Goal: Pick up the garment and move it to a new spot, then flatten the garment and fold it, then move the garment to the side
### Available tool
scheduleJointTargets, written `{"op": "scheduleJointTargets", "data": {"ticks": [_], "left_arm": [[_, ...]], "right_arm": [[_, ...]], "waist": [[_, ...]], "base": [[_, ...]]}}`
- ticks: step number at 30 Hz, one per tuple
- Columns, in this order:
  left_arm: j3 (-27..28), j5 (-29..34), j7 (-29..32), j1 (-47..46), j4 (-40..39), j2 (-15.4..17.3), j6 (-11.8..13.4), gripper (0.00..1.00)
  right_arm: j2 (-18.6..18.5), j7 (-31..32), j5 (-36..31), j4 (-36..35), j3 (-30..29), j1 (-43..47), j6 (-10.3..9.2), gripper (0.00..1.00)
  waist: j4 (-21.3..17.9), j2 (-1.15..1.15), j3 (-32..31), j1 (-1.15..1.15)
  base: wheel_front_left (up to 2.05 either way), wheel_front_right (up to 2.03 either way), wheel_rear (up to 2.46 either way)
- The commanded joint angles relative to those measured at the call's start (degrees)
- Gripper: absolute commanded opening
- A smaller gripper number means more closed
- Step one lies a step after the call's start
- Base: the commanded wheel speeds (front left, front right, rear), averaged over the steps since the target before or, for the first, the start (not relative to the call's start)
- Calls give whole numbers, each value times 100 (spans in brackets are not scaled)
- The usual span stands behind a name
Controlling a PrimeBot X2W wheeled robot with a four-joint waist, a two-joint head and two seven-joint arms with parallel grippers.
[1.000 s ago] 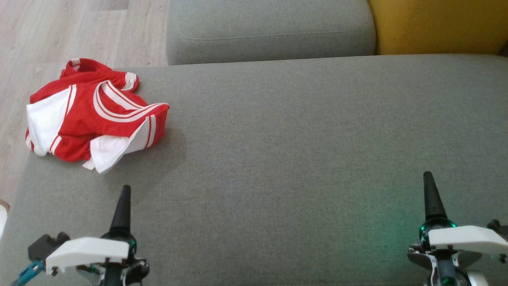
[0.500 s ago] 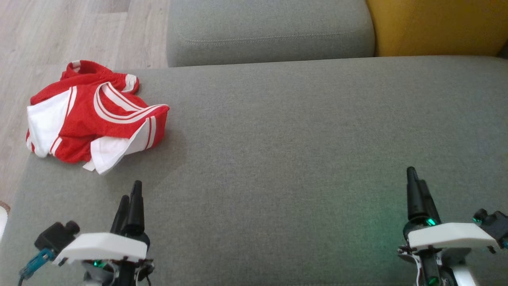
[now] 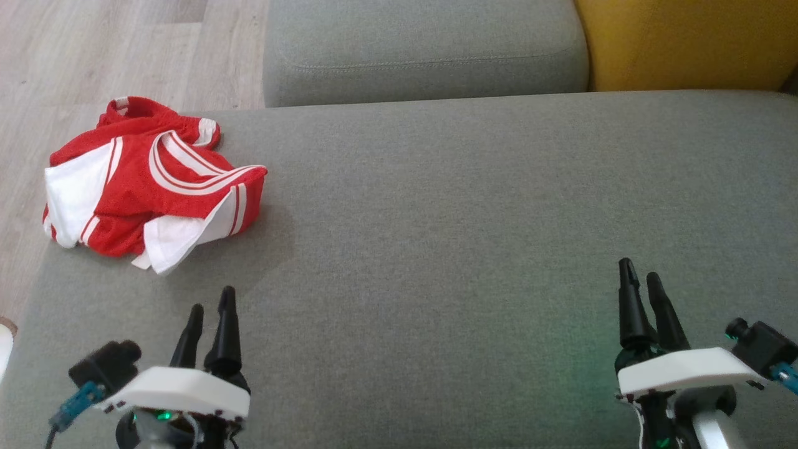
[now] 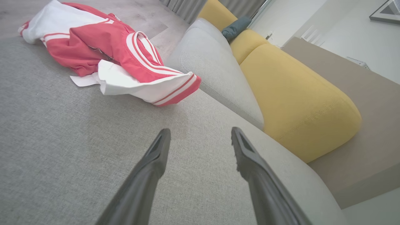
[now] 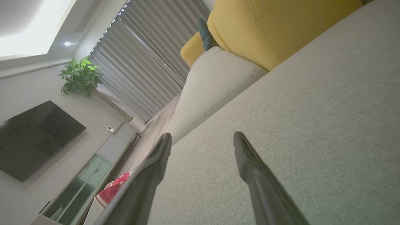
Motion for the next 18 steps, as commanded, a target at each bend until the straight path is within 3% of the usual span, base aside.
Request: {"op": "scheduleJointTargets", "data": {"ticks": [1,18], "left_arm": [[46,181,-89,-157,-240,84,30,100],[-235,1337,-374,-91,-251,230,275,100]], "right_arm": [[-34,-72,-192,-244,118,-212,25,100],[-40,-359,-1632,42,336,-295,32,100]], "waist": [[0,0,-2,0],[13,0,-20,0]], "base": [[0,0,0],[0,0,0]]}}
